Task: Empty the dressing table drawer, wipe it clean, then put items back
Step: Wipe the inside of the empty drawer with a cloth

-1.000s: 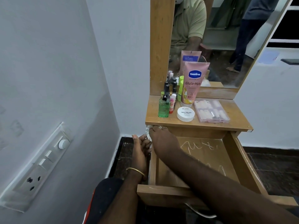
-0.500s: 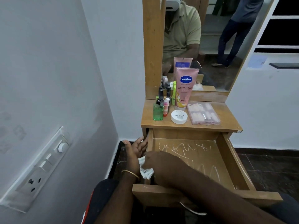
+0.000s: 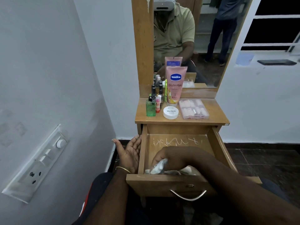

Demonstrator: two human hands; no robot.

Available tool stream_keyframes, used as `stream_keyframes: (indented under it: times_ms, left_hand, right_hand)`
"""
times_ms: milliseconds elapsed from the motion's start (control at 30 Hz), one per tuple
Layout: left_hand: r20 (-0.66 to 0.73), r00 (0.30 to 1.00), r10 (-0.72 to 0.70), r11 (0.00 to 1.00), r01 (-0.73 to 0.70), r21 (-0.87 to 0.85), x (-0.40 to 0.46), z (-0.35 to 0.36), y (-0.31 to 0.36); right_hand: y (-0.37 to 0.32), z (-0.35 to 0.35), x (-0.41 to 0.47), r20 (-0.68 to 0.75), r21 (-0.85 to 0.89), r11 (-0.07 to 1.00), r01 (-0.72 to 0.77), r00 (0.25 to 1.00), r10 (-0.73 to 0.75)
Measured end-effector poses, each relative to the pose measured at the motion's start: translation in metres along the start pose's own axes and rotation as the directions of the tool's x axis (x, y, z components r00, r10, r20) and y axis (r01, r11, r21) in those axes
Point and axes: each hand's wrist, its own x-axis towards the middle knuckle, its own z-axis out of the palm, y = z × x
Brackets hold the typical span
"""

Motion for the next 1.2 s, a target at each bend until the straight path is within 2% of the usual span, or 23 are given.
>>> stream_keyframes:
  times_ms: [67, 167, 400, 467, 600, 667, 1067, 1200]
  left_hand:
    - [0.004, 1.0, 0.001, 1.0, -0.001, 0.006, 0.0, 0.0, -0.001]
    - [0.016, 1.0, -0.007, 1.0, 0.007, 0.009, 0.001, -0.002, -0.001]
    - [0.019, 1.0, -0.01, 1.0, 0.009, 0.028, 0.0, -0.002, -0.001]
    - [0.012, 1.0, -0.011, 1.0, 0.01, 0.029, 0.001, -0.002, -0.001]
    - [0.005, 1.0, -0.01, 1.0, 0.01, 0.029, 0.001, -0.002, -0.001]
    - [0.003, 1.0, -0.011, 0.999, 0.011, 0.043, 0.0, -0.002, -0.001]
    - [0.009, 1.0, -0.009, 1.0, 0.009, 0.029, -0.001, -0.002, -0.002]
    - [0.012, 1.0, -0.007, 0.999, 0.006, 0.043, -0.002, -0.003, -0.002]
  right_hand:
    - [-0.008, 0.004, 0.003, -0.001, 0.032, 0.999, 0.025, 1.0, -0.025]
    - [-0.009, 0.007, 0.01, 0.041, -0.01, 1.0, -0.006, 0.999, 0.007]
    - [0.024, -0.012, -0.014, 0.144, -0.26, 0.948, -0.184, 0.963, 0.227]
    - [0.025, -0.012, -0.017, 0.128, -0.219, 0.96, -0.176, 0.97, 0.207]
    - [0.019, 0.008, -0.011, 0.003, 0.034, 0.994, -0.101, 0.995, 0.101]
    - [0.022, 0.012, -0.012, -0.025, 0.076, 0.993, -0.094, 0.995, 0.097]
    - [0.096, -0.006, -0.077, 0.013, -0.124, 0.947, -0.296, 0.954, 0.3]
    - [0.105, -0.008, -0.085, 0.047, -0.188, 0.931, -0.312, 0.944, 0.326]
